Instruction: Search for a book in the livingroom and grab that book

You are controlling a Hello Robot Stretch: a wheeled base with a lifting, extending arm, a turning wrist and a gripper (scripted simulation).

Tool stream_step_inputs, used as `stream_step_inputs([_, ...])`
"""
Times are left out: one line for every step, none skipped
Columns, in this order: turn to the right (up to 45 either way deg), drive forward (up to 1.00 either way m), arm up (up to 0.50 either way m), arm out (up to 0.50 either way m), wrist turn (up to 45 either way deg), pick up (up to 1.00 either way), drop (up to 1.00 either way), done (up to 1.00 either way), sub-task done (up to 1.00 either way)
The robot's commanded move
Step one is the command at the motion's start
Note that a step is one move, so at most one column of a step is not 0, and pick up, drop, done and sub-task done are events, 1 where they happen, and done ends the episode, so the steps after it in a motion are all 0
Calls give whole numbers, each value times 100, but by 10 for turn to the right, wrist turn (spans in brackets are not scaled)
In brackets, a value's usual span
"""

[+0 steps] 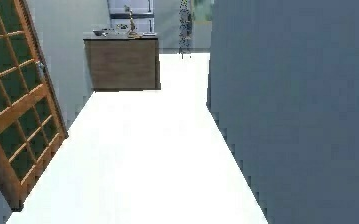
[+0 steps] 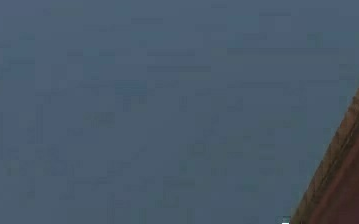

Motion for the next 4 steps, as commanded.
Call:
stream_step_inputs([-30,0,0,0,0,0,0,0,0])
stream_step_inputs([0,100,0,0,0,0,0,0,0])
stream_step_inputs([0,100,0,0,0,0,0,0,0])
stream_step_inputs([0,100,0,0,0,0,0,0,0])
